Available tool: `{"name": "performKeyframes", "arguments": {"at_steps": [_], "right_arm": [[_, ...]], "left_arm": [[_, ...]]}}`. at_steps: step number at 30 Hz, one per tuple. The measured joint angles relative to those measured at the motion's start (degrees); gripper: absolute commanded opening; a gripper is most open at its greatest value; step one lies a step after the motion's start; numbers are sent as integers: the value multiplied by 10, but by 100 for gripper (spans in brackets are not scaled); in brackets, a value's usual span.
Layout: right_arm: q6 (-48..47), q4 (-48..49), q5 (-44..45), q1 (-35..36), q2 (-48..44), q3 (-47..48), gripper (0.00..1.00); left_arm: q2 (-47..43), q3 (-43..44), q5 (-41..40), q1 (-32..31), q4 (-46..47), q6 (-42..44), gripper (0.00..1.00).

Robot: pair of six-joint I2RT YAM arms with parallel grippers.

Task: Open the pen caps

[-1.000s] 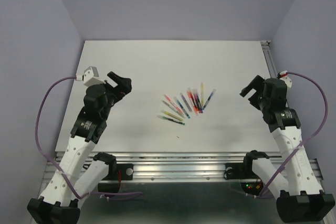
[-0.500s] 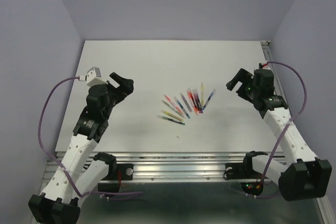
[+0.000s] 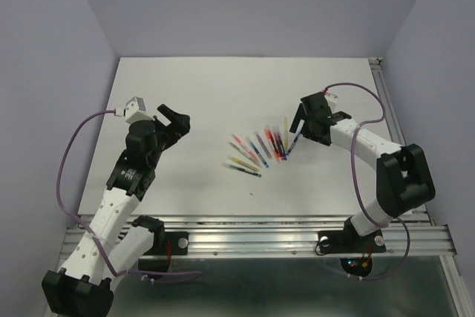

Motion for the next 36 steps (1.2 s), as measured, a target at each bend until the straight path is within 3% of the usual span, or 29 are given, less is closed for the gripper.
{"name": "performKeyframes", "arguments": {"at_steps": [4,7,11,20,26,31,36], "right_arm": [[15,-17,41,17,62,37,98],[20,-26,68,28,95,55,86],[26,-31,84,34,119,65,79],[25,-26,75,36,149,65,65],[24,-13,66,38,151,65,63],[19,-12,59,41,151,65,50],[19,-8,47,42,151,60,47]], "left_arm": [[0,0,-2,0,1,-2,99],[-1,0,-4,0,1,-4,99],[-2,0,-5,0,1,-5,99],[-2,0,-6,0,1,-6,99],[-2,0,-5,0,1,-6,99],[-2,0,-5,0,1,-6,99],[-2,0,-5,0,1,-6,99]]}}
